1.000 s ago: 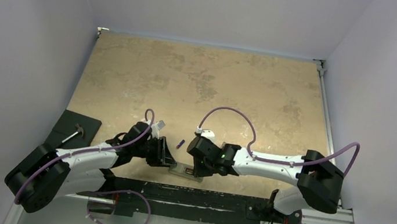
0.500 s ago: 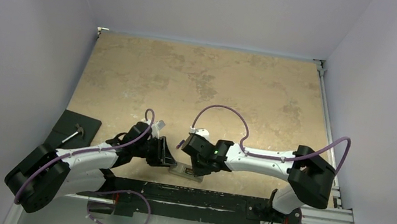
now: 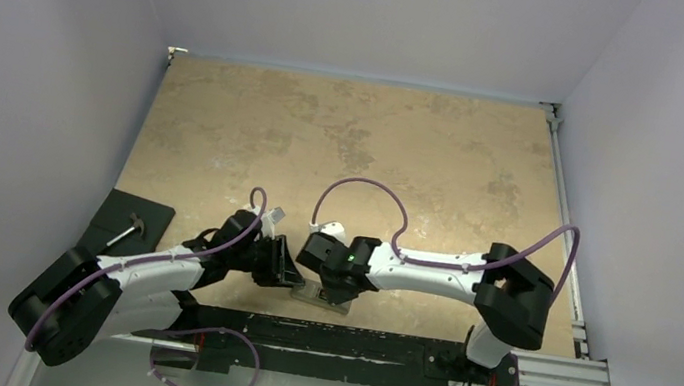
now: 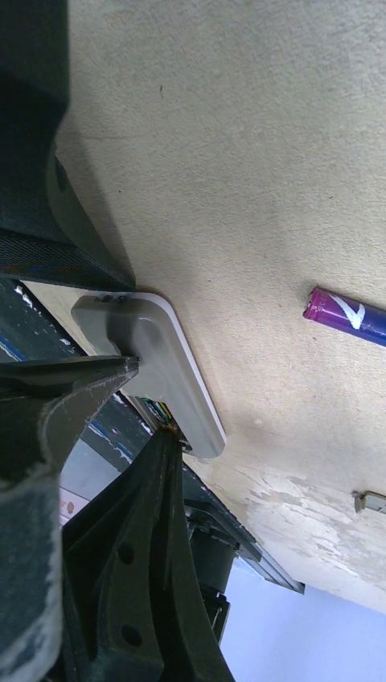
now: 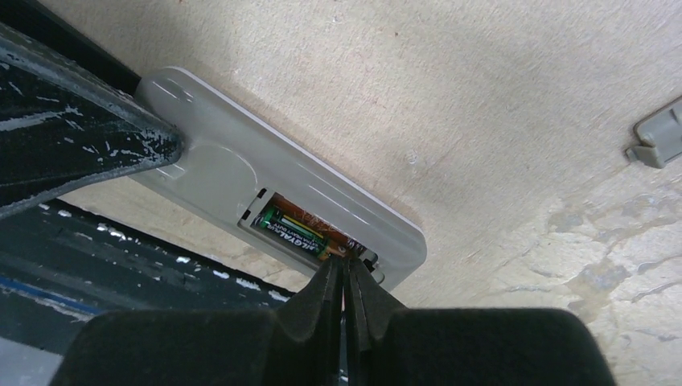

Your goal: Load the batteries into the remote control

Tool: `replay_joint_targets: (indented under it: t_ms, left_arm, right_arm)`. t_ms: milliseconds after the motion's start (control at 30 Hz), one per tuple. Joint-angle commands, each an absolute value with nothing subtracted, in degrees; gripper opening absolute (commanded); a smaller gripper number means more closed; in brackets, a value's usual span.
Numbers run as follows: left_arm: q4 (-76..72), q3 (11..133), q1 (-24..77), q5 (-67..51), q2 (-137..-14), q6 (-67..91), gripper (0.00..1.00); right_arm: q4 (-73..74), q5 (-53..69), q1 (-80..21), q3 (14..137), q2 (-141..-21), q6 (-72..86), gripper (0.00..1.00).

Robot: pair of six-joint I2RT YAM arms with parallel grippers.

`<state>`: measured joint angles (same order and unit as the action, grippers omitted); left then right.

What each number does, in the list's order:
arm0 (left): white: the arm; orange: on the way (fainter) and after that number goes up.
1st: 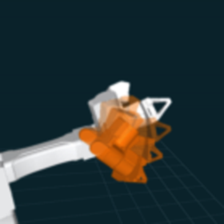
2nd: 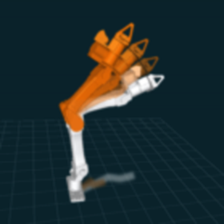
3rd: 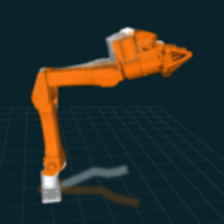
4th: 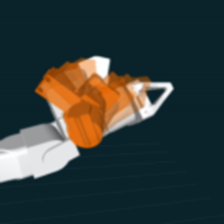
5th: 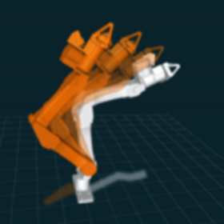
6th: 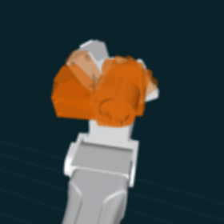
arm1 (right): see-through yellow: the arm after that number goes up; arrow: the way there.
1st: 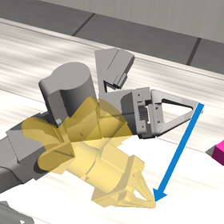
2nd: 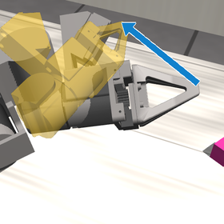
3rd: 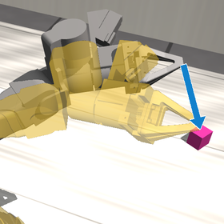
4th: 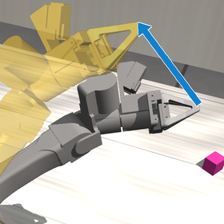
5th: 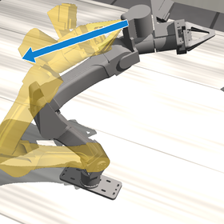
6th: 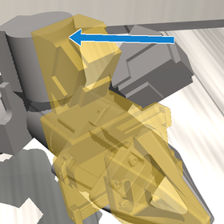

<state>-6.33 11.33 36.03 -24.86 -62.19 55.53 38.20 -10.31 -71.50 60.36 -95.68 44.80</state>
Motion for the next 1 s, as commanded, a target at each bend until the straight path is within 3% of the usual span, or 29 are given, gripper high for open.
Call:
replay_joint_targets:
  t_ms: [0,267,433,967]
  left_arm:
    - [-6.44,10.96,36.82,-24.56,-62.85,54.91,0.33]
    - [-6.07,11.38,36.78,-24.47,-63.28,53.85,0.33]
    - [-4.68,12.31,36.76,-24.04,-63.59,52.97,0.33]
    - [-1.18,13.4,36.81,-22.74,-62.57,52.42,0.33]
  right_arm:
    - [34.64,-11.95,-73.63,62.18,-101.42,44.57,0.11]
    - [38.11,-14.2,-74.0,64.5,-100.65,45.74,0.11]
    - [40.27,-15.64,-74.0,66.15,-99.29,45.73,0.19]
    - [44.57,-22.09,-73.66,69.24,-94.27,45.13,0.29]
